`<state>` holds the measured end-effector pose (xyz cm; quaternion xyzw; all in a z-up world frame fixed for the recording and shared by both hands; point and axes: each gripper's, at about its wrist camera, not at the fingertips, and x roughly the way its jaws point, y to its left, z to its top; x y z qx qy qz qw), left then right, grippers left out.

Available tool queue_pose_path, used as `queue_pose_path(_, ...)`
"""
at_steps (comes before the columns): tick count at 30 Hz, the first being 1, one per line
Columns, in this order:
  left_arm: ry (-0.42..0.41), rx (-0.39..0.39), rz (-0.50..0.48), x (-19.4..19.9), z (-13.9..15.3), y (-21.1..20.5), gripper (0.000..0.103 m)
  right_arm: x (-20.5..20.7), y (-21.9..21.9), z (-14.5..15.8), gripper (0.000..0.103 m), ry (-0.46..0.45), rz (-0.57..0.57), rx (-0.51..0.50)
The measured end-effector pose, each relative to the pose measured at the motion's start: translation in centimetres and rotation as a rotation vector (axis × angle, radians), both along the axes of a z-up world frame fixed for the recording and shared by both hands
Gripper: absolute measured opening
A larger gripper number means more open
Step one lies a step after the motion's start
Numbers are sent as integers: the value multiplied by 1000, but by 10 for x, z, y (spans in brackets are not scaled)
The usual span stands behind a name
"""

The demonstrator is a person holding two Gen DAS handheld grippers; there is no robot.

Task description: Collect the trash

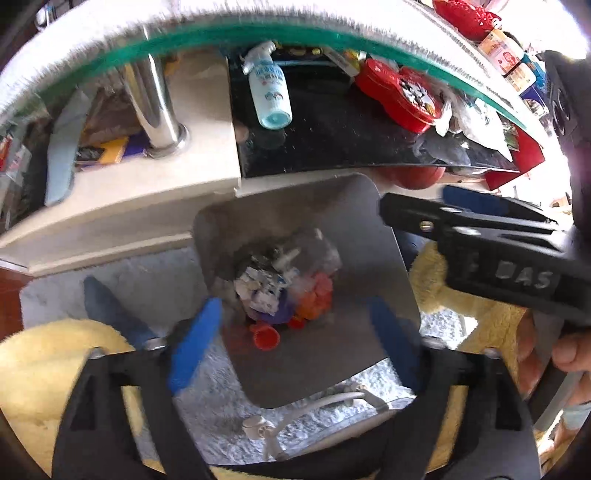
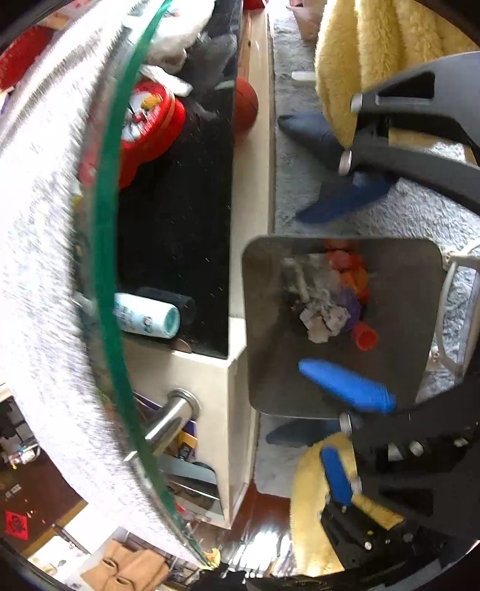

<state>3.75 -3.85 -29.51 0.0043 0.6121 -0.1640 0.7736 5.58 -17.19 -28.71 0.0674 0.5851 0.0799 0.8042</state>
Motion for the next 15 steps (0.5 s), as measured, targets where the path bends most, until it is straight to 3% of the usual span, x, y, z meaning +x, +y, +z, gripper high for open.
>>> queue_pose_path(1, -16, 10, 0, -1, 4, 2, 95, 0, -3, 3, 100, -7, -3, -3)
queue_pose_path(4, -58, 31, 14, 0, 19, 12, 95, 0, -16, 16, 100, -32, -28, -13)
queue_pose_path(10, -176, 30, 60, -3, 60, 27, 95, -11, -35, 60, 100, -172, -72, -64)
queue_pose_path(15, -371, 55, 92, -16, 110, 28, 95, -29, -43, 108, 100, -350, -146, -186)
